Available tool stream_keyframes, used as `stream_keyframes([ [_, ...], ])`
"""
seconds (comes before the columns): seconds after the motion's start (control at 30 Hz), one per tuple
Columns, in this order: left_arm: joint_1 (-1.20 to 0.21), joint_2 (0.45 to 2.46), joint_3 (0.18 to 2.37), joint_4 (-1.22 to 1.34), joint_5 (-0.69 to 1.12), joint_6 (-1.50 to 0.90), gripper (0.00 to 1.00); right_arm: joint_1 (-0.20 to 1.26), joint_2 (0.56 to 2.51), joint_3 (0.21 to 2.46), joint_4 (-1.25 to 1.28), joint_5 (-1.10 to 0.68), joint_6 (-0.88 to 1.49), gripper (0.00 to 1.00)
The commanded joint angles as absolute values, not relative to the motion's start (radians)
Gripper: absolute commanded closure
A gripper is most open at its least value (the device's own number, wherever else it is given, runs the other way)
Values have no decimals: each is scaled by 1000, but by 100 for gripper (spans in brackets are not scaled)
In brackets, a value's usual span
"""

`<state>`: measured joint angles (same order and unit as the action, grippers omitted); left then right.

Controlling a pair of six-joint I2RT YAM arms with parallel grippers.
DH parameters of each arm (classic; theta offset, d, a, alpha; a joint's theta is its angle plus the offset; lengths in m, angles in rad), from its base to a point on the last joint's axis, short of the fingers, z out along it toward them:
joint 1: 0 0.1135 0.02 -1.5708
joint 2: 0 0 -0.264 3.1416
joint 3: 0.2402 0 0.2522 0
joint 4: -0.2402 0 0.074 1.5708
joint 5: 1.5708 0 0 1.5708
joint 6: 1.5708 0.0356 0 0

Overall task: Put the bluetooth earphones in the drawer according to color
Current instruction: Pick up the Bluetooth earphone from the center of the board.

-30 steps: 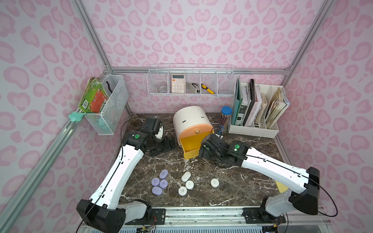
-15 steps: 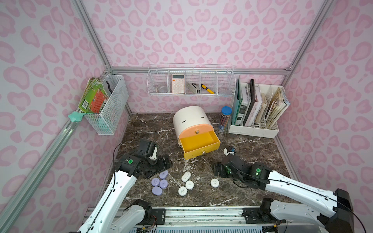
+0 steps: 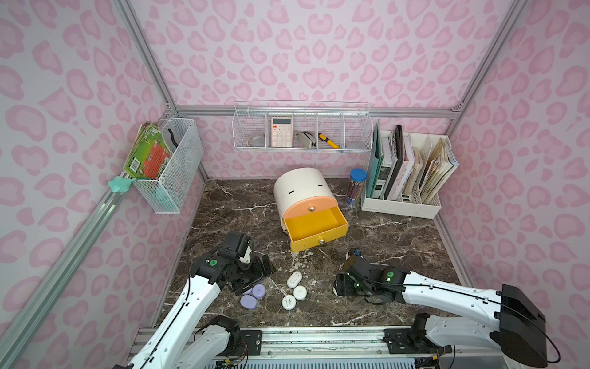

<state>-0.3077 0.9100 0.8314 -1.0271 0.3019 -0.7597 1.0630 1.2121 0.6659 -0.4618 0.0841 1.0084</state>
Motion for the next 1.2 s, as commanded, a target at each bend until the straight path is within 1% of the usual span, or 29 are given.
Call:
stream_keyframes([
  [0.0, -324, 913, 817, -998, 302, -784, 1, 1068, 1256, 684, -442, 57, 987, 18],
  [0.13, -356, 927, 811, -991, 271, -795, 1, 1086, 1338, 728, -484, 68, 982, 21],
  [0.3, -387, 962, 819, -992, 243, -795, 1, 1104, 1444, 791, -542, 94, 977, 30],
  [0.43, -398, 967, 827, -992, 233, -793, 1, 1111, 1511, 832, -583, 115, 976, 32],
  [0.67, -403, 963, 828, -996, 221, -790, 1, 1119, 1582, 864, -636, 146, 988, 28],
  [0.8, -403, 963, 826, -992, 224, -786, 1, 1118, 1596, 868, -623, 140, 983, 31],
  [0.9, -403, 963, 826, -992, 225, -785, 1, 1118, 1612, 882, -622, 144, 981, 38],
  [1.1, -405, 961, 823, -987, 234, -785, 1, 1118, 1642, 922, -624, 149, 962, 58],
  [1.17, -406, 961, 824, -988, 233, -784, 1, 1118, 1635, 937, -633, 161, 960, 59],
])
